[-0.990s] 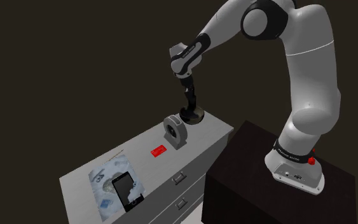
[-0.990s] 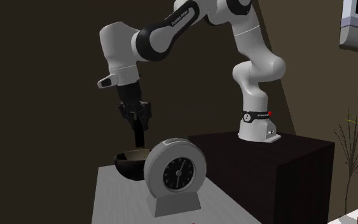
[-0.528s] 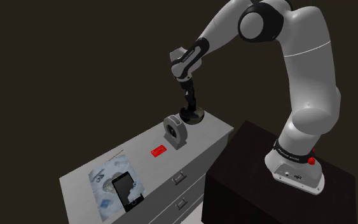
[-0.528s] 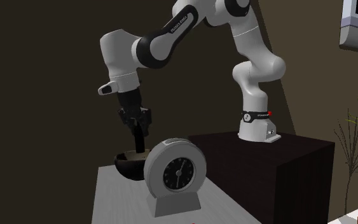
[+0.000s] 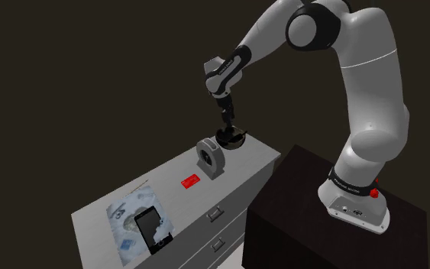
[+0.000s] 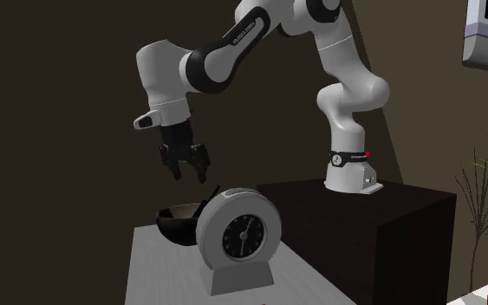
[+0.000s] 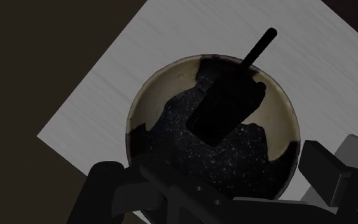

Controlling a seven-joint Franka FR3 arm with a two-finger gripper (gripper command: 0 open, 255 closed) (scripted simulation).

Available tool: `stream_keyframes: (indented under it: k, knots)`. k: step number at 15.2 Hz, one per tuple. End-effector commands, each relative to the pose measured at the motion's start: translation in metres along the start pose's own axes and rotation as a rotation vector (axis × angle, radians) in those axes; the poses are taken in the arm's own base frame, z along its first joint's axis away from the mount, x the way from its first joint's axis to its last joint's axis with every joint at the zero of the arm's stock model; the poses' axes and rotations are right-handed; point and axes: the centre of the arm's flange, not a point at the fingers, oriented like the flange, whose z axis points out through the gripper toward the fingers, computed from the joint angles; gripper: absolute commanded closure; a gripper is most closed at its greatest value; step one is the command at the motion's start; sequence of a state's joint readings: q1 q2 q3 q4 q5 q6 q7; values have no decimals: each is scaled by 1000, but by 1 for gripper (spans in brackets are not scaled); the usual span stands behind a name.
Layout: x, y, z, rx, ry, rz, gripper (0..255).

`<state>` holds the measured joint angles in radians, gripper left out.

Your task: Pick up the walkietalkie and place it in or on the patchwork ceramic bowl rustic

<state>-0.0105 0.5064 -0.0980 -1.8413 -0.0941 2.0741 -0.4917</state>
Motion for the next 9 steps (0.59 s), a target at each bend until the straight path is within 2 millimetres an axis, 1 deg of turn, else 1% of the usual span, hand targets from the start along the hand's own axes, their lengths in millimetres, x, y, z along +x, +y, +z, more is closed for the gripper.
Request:
stream_keyframes:
  k: [1,2,5,6,9]
  knots:
    - [0,0,0,0,0,0,0]
    - [0,0,0,0,0,0,0]
    - [0,0,-40,0,0,0,0]
    - [0,0,-50,0,0,0,0]
    - [0,0,-50,0,0,0,0]
